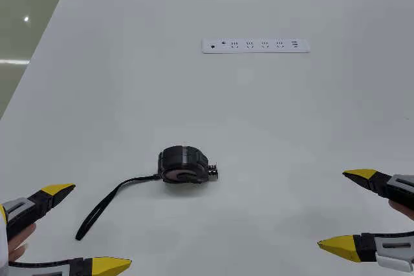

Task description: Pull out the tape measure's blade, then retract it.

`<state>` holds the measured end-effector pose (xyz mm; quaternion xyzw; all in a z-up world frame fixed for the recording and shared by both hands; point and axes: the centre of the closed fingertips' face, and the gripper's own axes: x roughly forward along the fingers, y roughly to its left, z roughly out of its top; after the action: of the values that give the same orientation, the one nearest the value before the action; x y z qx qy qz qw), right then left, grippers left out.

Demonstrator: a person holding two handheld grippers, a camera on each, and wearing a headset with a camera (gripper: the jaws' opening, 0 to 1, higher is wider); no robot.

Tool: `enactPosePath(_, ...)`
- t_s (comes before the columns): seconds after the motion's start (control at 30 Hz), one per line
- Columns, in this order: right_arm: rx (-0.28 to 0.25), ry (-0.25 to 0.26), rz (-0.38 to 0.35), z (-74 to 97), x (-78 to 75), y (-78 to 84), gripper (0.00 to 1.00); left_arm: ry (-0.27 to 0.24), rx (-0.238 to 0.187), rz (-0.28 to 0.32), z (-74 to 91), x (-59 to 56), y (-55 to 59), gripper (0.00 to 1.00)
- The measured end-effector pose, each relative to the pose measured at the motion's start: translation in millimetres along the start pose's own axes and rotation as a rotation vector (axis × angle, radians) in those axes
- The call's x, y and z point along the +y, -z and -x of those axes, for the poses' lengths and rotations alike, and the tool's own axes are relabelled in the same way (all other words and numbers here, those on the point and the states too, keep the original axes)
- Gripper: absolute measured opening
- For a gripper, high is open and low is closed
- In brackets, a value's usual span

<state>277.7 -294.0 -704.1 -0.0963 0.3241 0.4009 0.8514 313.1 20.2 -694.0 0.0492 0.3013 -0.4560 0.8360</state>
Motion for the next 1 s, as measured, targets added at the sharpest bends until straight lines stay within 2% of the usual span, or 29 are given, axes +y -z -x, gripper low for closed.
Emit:
enactPosePath(0.2,-0.02,0.013,0.026,0.3,-2.6,-5.9,0.8,0.002,-0.002,-0.001,0.3,-0.4,-1.3,0.96)
enactPosePath(0.5,-0.025,0.015,0.017,-2.0,-0.6,-5.2,0.8,0.009,0.007,0.011,-0.1,-0.7,0.1,0.93)
enactPosePath(0.57,-0.022,0.014,0.012,-2.1,-1.1,-4.0,0.79,0.009,0.009,0.007,-0.1,-1.0,0.1,0.91)
enactPosePath(0.67,-0.019,0.01,0.008,-2.0,-1.8,-2.3,0.76,0.013,0.025,0.003,-1.0,-0.7,2.4,0.81)
enactPosePath(0.77,-0.018,0.011,0.009,-2.1,-3.0,-2.0,0.76,0.017,0.031,0.006,-1.8,1.2,3.1,0.77)
enactPosePath(1.0,-0.002,0.007,0.019,-6.2,-10.9,-1.9,0.77,0.035,0.032,-0.022,-10.2,7.1,-3.7,0.76)
